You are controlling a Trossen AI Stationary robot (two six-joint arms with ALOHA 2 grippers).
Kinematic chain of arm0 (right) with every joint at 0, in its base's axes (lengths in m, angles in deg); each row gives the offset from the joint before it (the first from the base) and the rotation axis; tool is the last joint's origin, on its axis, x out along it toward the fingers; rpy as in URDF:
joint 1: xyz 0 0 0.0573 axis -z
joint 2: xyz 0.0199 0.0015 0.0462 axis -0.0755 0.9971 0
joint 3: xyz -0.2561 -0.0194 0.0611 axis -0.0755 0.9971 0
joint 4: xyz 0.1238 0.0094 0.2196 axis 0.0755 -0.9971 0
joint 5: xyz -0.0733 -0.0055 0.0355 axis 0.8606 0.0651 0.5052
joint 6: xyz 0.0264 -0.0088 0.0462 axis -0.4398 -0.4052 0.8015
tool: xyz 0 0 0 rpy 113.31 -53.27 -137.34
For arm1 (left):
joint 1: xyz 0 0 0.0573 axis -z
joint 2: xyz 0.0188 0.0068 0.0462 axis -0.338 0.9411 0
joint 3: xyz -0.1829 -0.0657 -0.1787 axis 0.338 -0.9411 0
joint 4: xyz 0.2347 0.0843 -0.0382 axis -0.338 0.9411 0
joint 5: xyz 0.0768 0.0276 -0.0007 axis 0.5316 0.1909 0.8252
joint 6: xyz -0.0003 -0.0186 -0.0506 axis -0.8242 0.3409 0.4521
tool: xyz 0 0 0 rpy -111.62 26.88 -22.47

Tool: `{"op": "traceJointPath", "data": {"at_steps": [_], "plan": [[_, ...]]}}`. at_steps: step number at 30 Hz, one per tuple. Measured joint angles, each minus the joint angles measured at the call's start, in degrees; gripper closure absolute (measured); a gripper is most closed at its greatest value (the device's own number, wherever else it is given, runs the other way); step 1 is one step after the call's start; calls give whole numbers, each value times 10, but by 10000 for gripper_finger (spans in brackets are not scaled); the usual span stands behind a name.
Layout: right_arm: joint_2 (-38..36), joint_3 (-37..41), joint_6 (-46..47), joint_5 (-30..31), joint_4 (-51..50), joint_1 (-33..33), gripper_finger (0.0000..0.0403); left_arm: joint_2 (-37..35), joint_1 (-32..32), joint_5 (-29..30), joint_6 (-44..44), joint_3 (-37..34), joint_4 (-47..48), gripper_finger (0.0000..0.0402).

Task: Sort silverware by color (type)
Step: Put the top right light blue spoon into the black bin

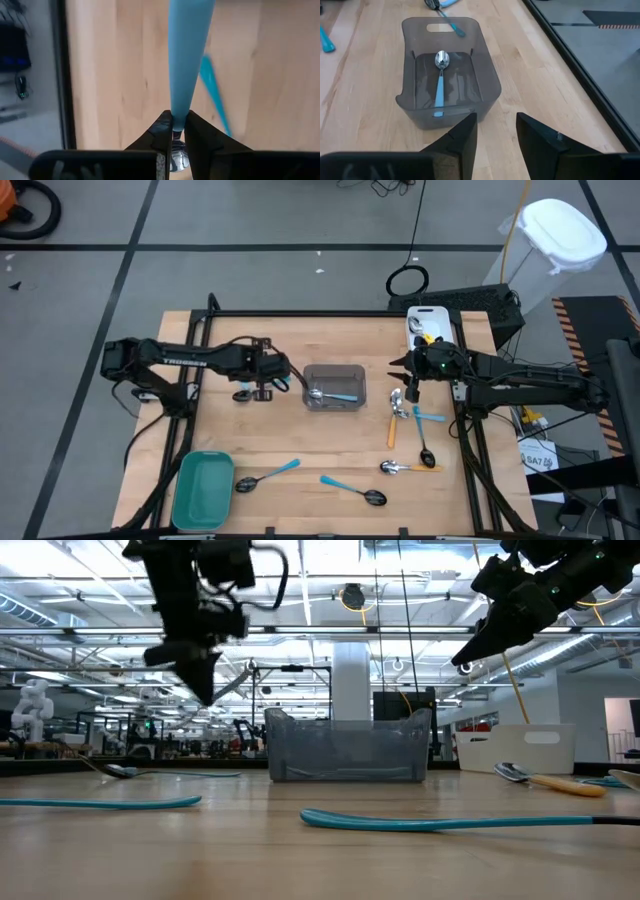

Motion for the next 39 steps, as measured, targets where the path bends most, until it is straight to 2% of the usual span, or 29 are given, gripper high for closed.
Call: {"op": "traceJointPath", "data": {"at_steps": [8,14,25,34,36,39], "plan": [[0,0,1,0,0,0,271,0,38,0,-4,100,-3,360],[0,0,2,0,0,0,271,1,60,-1,-24,150,-40,360],[0,0,-1,0,2,0,271,56,91,-15,-34,160,-178,360],[6,0,-28,0,22,1,271,111,92,-16,-30,187,-207,360],[11,0,-29,0,35,1,271,126,92,-17,-26,194,-181,360],[14,0,-29,0,30,0,271,150,90,-34,-23,213,-193,360]]}}
